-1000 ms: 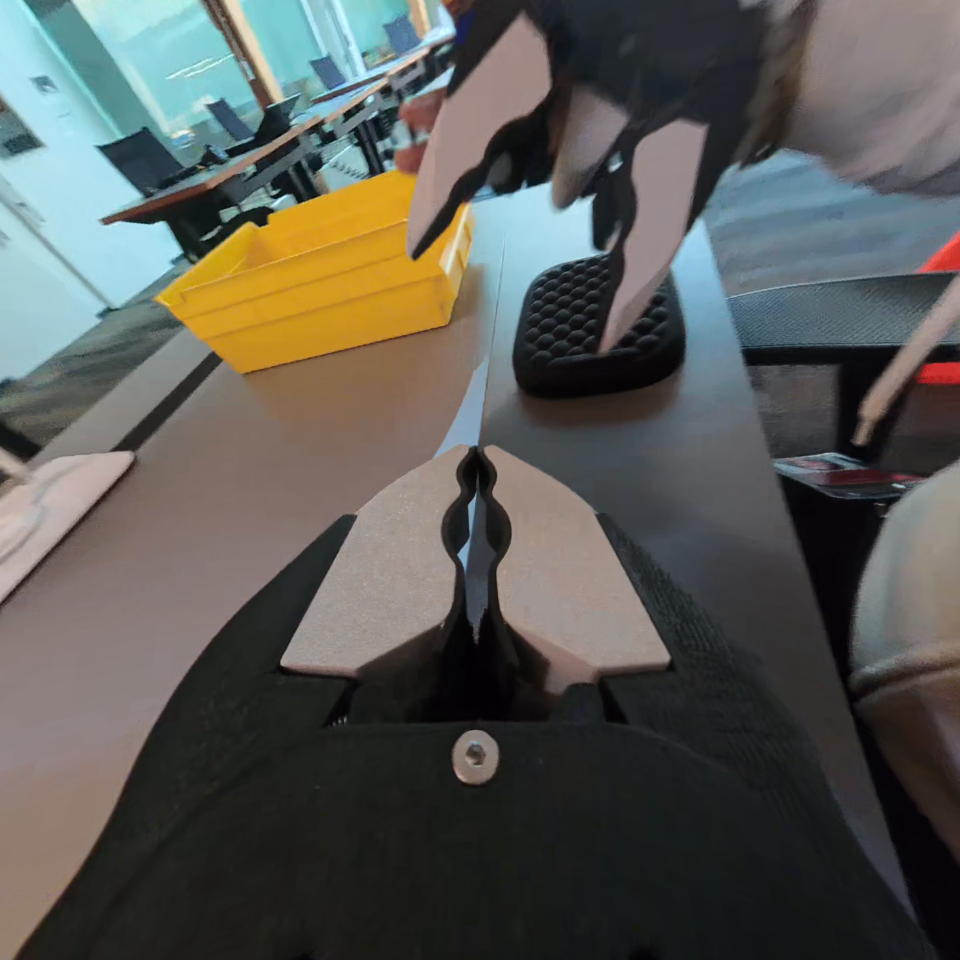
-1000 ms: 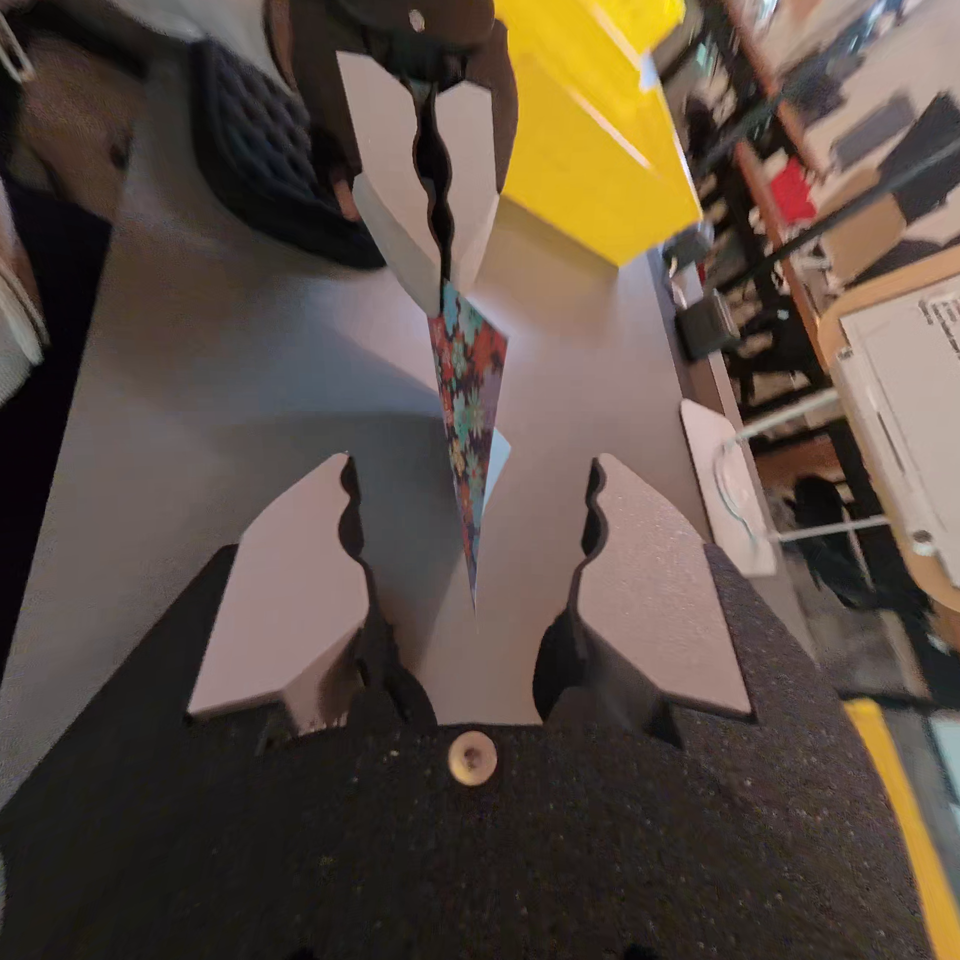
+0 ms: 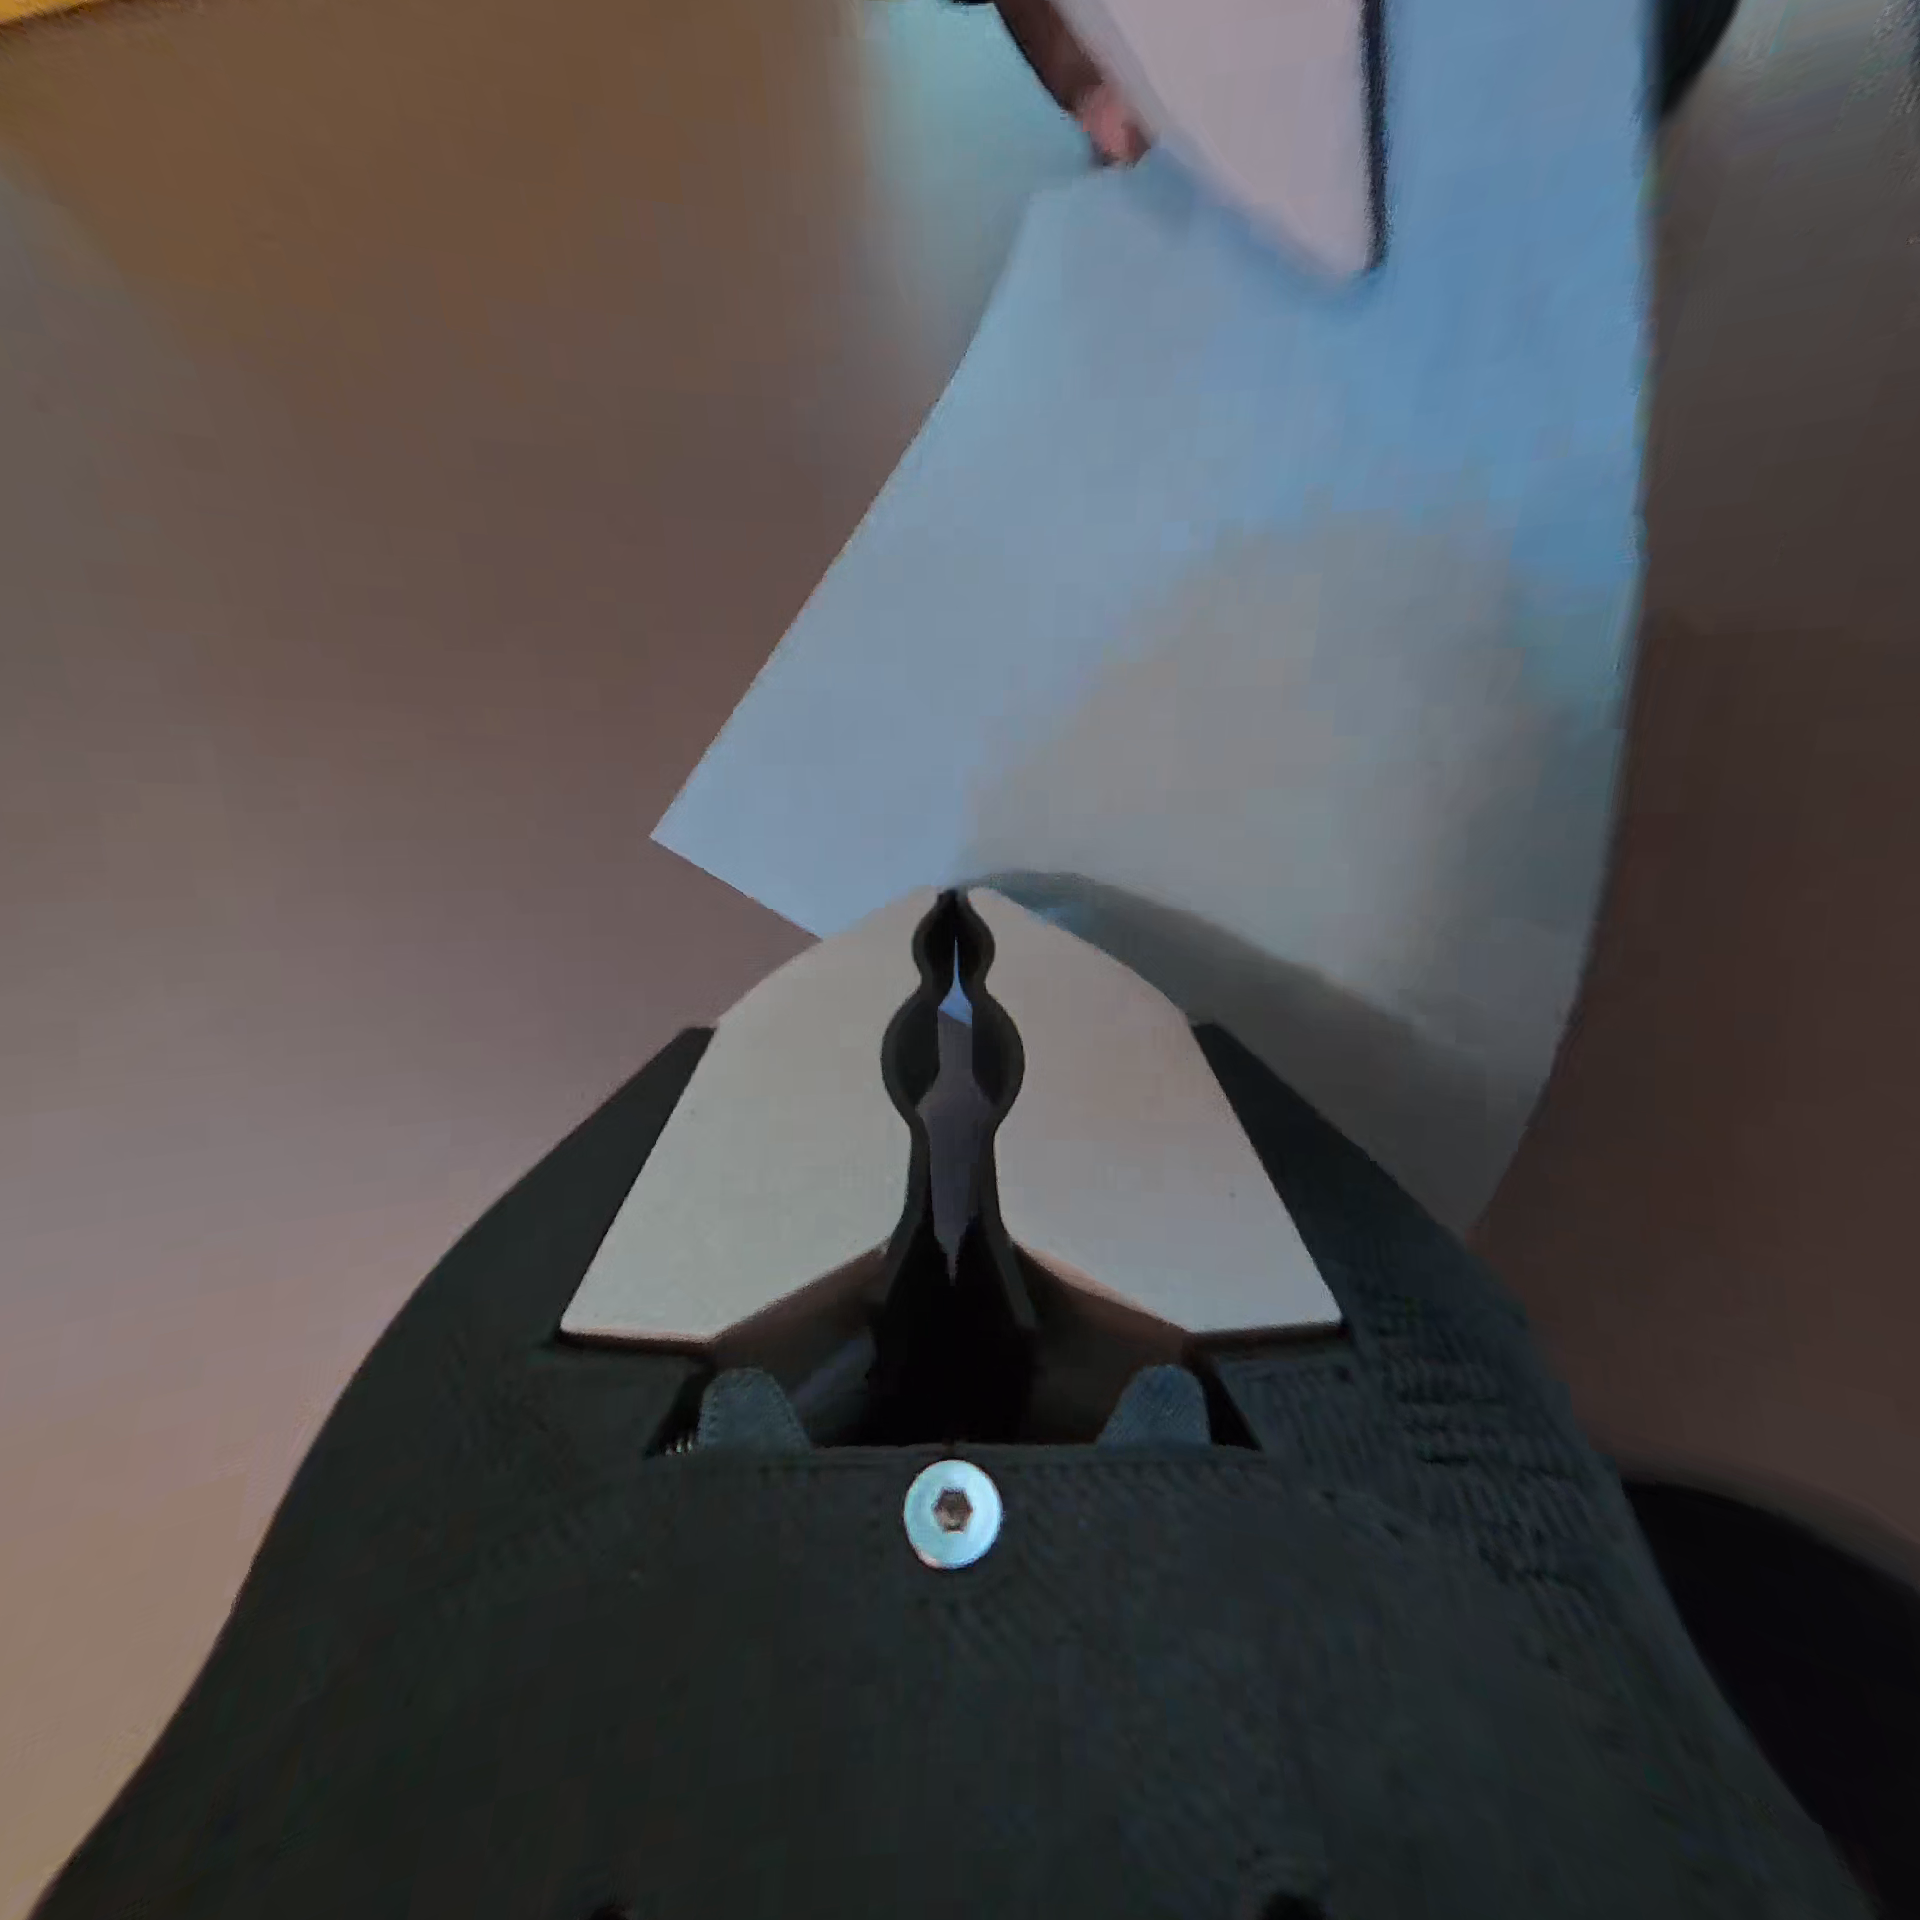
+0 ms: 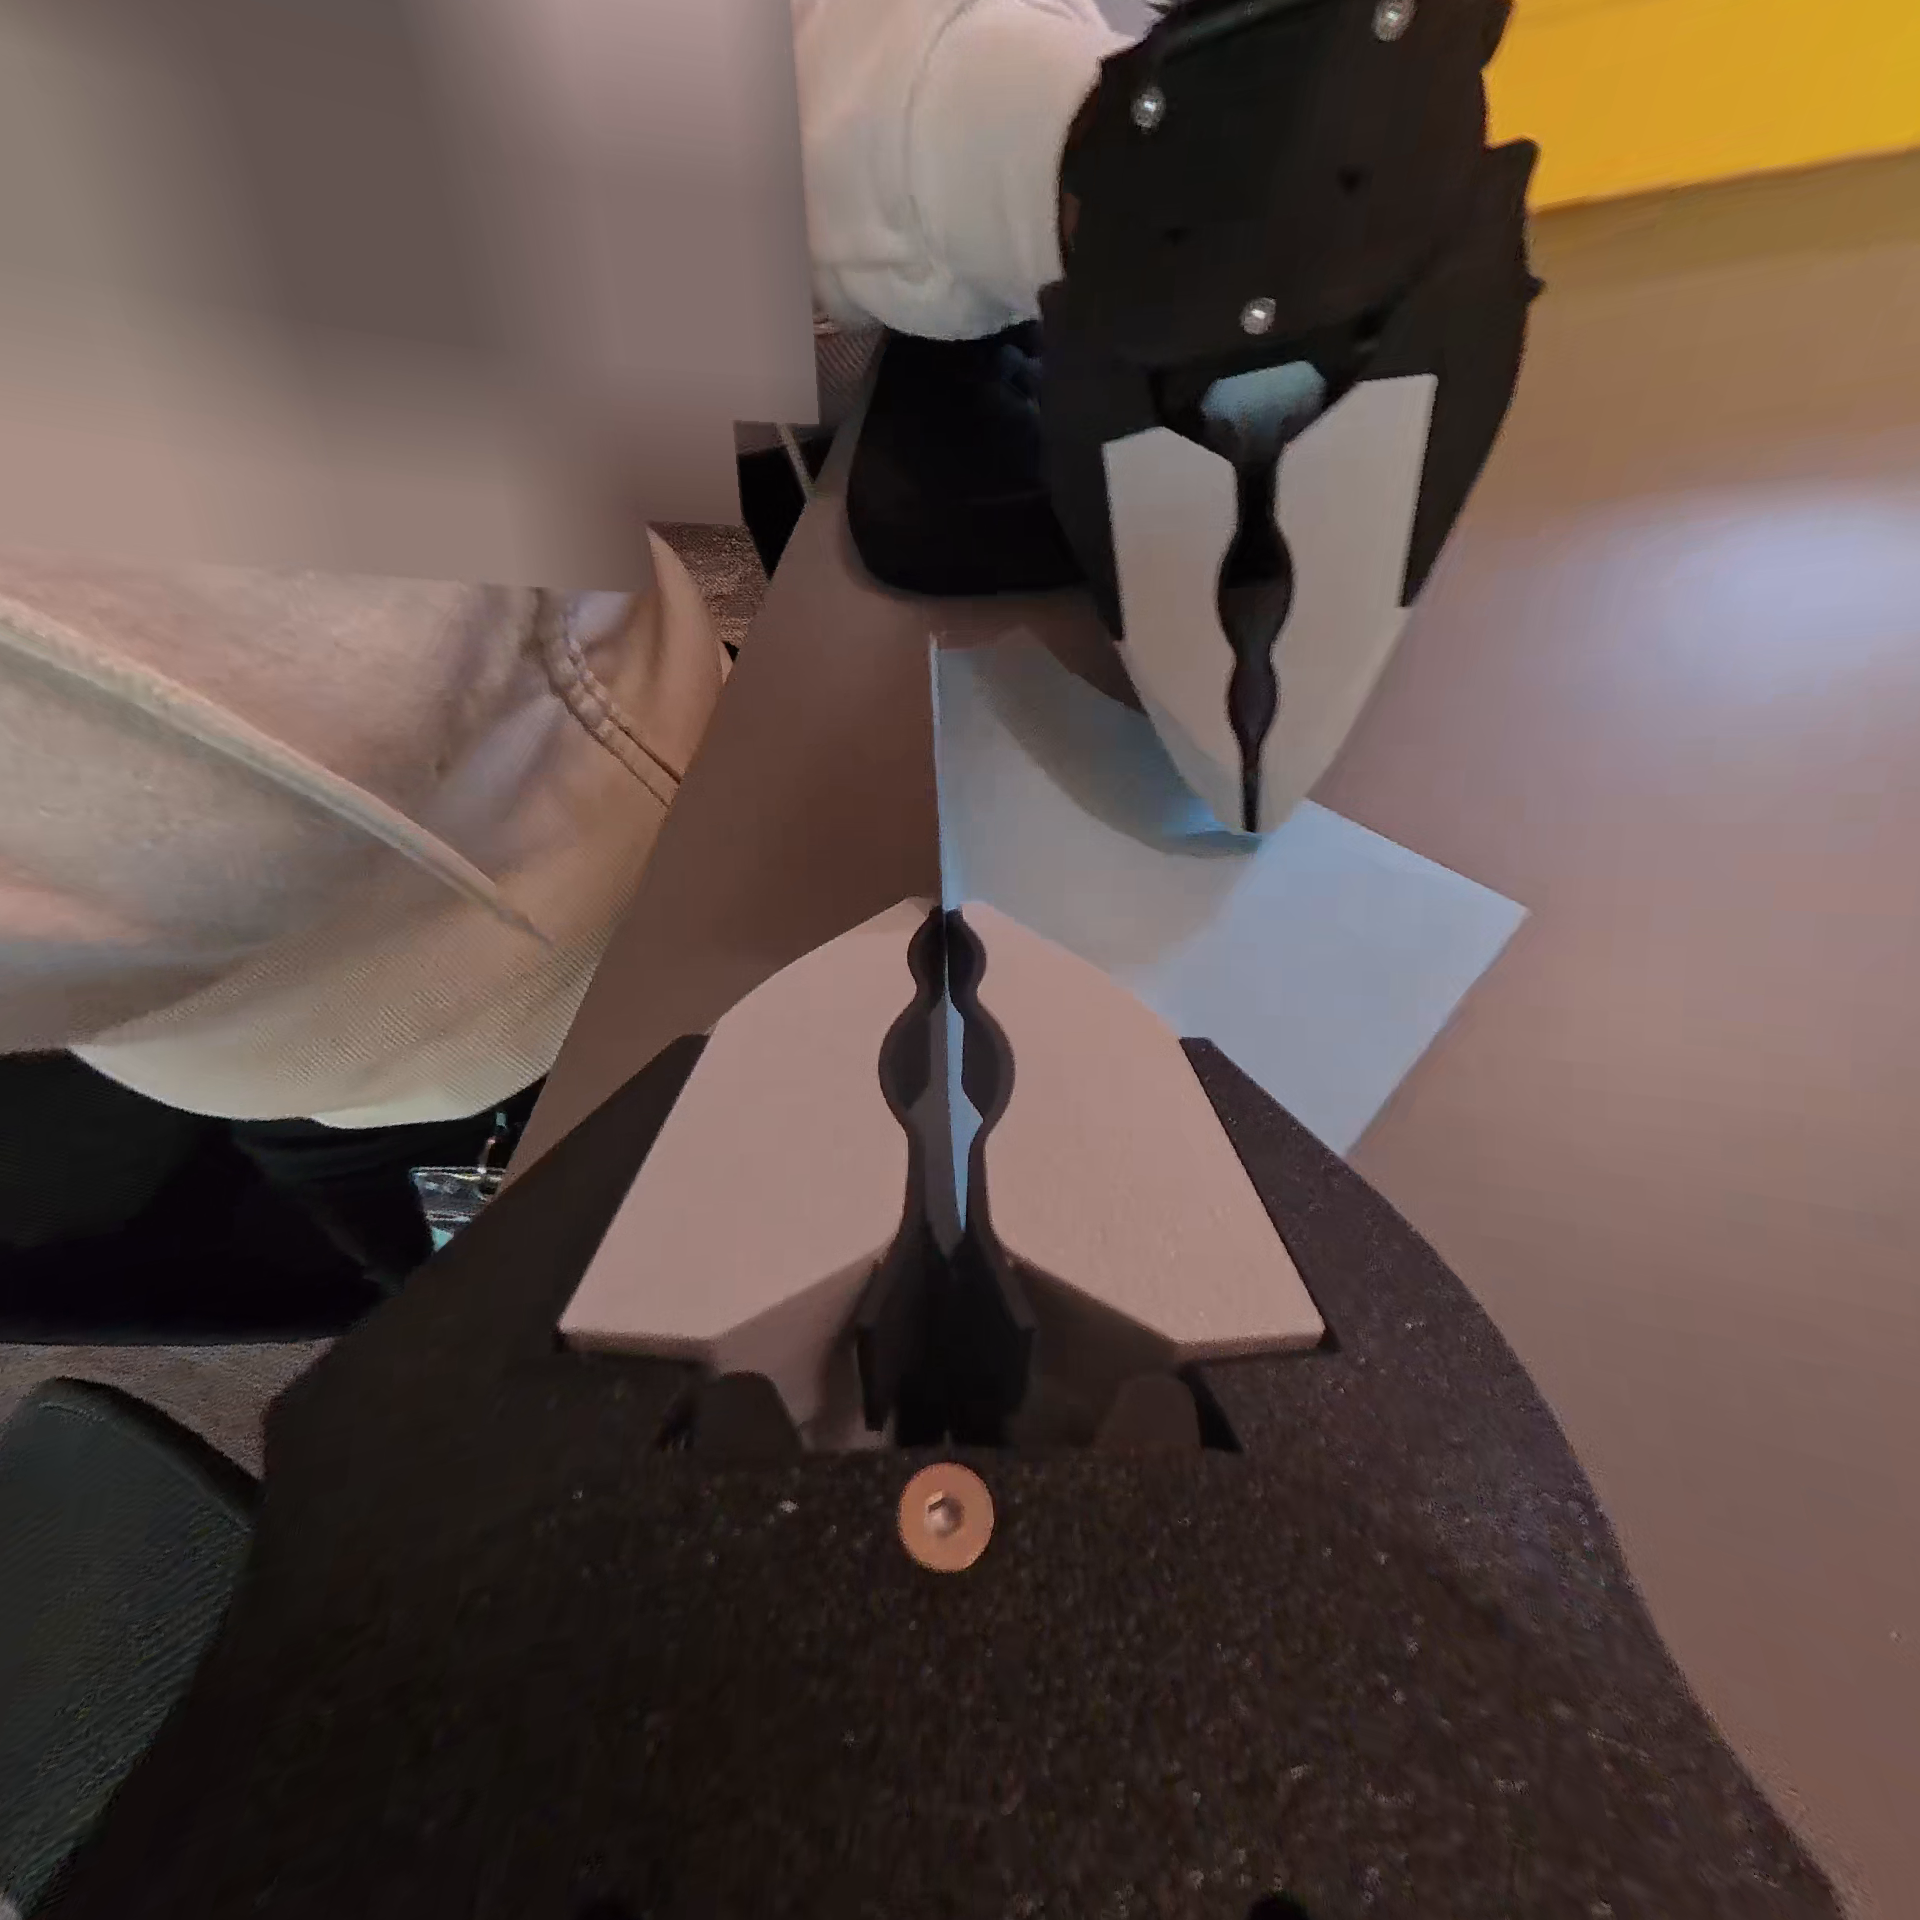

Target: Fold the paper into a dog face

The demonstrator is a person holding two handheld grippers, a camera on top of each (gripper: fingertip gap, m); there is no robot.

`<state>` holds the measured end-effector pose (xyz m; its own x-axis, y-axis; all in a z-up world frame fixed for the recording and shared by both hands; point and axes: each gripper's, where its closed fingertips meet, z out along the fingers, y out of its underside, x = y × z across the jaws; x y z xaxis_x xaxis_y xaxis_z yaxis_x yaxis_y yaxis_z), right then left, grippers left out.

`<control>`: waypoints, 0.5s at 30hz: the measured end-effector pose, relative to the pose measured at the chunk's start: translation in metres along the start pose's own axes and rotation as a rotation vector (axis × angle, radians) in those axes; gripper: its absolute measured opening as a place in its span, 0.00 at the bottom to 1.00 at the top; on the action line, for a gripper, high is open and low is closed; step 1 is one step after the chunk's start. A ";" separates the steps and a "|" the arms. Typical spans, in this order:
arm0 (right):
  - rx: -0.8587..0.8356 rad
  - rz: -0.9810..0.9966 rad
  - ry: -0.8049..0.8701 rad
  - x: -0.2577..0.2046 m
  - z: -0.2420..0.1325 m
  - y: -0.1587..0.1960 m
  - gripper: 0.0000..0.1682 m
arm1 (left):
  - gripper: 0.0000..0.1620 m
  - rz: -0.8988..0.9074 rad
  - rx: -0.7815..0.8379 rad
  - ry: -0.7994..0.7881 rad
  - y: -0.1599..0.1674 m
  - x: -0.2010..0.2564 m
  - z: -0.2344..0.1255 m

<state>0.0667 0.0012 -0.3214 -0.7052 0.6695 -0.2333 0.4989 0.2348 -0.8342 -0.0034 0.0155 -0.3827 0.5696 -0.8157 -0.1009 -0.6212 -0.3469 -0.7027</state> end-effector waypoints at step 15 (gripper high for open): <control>-0.182 0.599 -0.036 0.060 0.020 0.032 0.02 | 0.00 -0.093 0.041 0.086 -0.001 0.004 0.001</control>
<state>0.0306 0.0349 -0.3722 -0.2915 0.6990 -0.6531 0.8884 -0.0554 -0.4558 0.0003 0.0127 -0.3831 0.5743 -0.8182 0.0261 -0.5444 -0.4056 -0.7343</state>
